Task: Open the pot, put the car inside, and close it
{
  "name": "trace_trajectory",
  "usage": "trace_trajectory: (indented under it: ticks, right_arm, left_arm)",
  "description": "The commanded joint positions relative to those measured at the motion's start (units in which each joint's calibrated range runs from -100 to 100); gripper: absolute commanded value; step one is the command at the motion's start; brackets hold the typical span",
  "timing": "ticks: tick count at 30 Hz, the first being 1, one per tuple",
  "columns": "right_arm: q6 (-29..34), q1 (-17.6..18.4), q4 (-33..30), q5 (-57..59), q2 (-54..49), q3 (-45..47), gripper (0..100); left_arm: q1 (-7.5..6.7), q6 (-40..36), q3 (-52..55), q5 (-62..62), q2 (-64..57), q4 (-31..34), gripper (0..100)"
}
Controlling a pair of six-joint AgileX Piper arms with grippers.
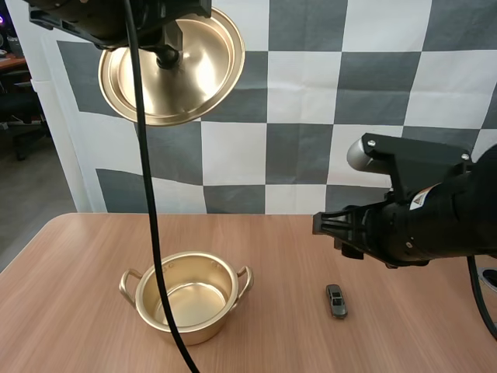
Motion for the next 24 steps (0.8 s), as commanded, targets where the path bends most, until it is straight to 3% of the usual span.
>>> trace_trajectory:
  ticks: [1, 4, 17, 24]
  right_arm:
    - [-7.75, -0.02, 0.43, 0.57, 4.02, -0.08, 87]
    - [-7.92, -0.02, -0.08, 0.57, 8.33, -0.08, 93]
    - [-7.92, -0.02, -7.66, 0.57, 20.75, -0.08, 92]
    - [-7.92, -0.02, -6.76, 0.57, 24.40, 0.75, 91]
  left_arm:
    - [-0.02, 0.01, 0.01, 0.02, -0.02, -0.06, 0]
    - [-0.02, 0.01, 0.01, 0.02, -0.02, -0.06, 0]
    - [-0.02, 0.01, 0.01, 0.02, -0.02, -0.06, 0]
    - [-0.02, 0.82, 0.01, 0.02, -0.02, -0.05, 0]
